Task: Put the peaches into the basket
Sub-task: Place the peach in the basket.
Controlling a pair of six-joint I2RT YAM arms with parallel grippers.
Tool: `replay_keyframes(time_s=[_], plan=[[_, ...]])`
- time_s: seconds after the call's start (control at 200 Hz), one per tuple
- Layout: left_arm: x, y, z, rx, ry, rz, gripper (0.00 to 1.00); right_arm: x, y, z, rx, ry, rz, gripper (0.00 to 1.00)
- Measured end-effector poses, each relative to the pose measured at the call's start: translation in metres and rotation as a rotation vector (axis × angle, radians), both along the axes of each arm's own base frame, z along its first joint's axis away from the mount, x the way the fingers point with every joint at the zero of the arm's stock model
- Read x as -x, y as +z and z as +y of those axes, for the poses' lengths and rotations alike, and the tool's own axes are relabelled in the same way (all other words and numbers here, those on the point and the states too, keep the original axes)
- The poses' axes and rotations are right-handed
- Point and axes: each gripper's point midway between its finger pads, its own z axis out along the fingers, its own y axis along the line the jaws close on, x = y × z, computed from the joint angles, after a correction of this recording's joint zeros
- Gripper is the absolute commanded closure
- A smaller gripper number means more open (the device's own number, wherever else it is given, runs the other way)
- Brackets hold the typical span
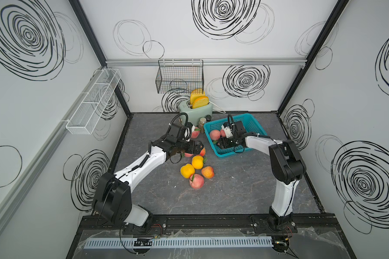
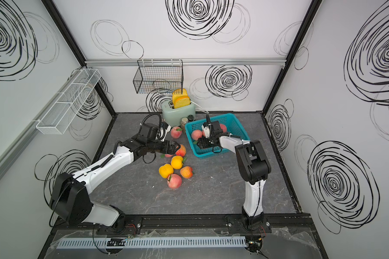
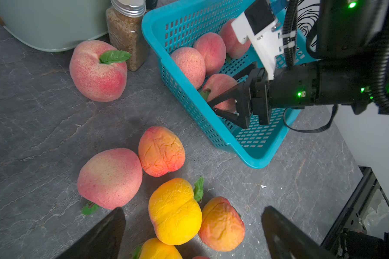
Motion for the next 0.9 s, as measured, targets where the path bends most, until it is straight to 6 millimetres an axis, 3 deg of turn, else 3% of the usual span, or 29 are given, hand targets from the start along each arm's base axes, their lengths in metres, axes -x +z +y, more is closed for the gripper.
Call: replay_keyframes(time_s=[0.54,0.895], plan=[[0.000,-0.001,0.001,0.002,0.002,0.004,0.02,0.002,-0.001,0.001,0.014,0.008,0.017,0.15],[0.001,0.001,0.001,0.007,-0.003,0.003,0.02,-0.002,0.009,0.004,0.041,0.009,-0.012,0.11]])
